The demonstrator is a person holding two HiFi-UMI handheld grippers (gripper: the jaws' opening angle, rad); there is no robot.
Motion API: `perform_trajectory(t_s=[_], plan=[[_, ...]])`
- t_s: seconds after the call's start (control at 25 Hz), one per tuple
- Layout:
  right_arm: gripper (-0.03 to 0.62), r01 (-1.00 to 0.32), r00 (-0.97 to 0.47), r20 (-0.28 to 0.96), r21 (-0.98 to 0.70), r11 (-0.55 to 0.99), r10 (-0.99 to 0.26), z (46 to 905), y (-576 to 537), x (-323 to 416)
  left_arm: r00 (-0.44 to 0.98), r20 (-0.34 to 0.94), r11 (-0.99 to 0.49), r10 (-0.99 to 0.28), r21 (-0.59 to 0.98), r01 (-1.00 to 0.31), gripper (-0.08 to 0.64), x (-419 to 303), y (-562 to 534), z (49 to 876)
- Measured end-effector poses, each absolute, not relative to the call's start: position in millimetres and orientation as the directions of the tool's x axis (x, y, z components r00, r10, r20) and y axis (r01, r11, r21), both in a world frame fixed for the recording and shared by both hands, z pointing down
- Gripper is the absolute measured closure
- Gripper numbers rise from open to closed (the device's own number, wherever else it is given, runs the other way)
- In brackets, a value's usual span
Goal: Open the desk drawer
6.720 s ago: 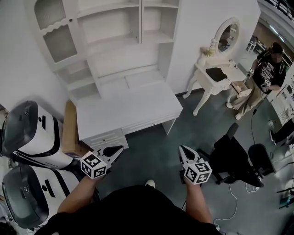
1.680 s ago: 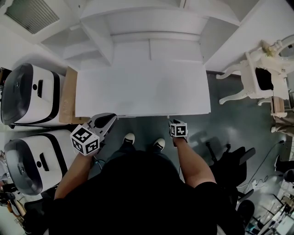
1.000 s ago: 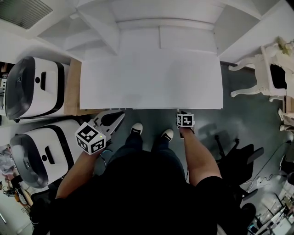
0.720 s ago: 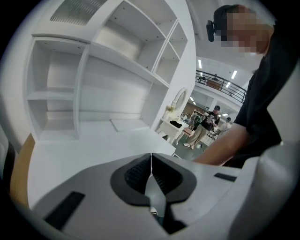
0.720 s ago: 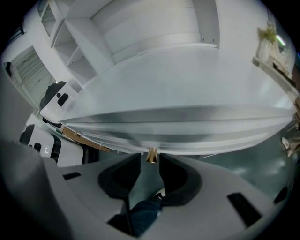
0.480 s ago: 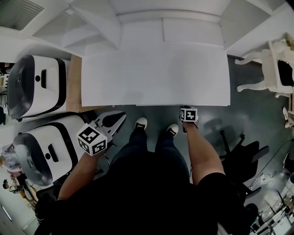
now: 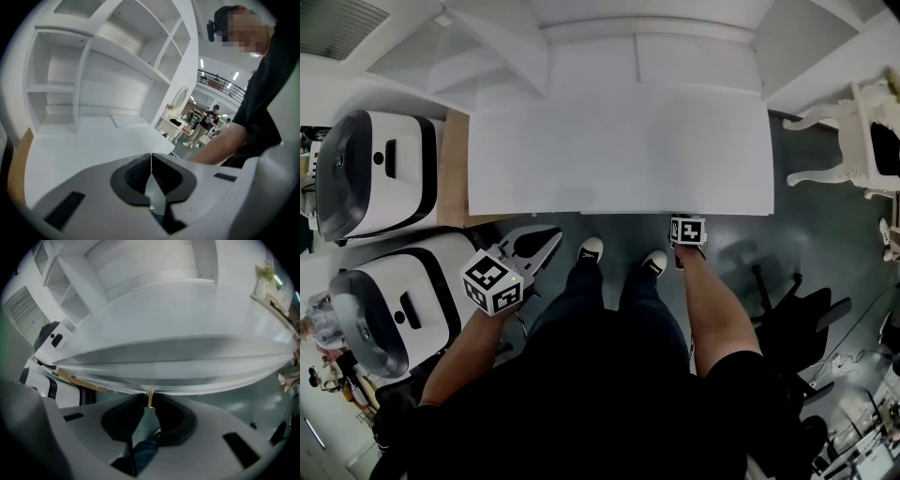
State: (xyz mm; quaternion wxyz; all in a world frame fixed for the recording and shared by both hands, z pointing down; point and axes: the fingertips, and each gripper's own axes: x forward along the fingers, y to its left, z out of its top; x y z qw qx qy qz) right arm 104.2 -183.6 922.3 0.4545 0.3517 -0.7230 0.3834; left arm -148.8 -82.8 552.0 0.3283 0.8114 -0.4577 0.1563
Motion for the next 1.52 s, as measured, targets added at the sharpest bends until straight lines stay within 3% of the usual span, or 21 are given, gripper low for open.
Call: perform_trajectory(t_s=[1.52], plan=[[0.522,-0.856,-0.278,0.959,-0.22,0.468,-0.058,926,-89,136,0.644,0.536,-0.515,-0.545,0.392,-0.762,0.548,-104,-81,560]])
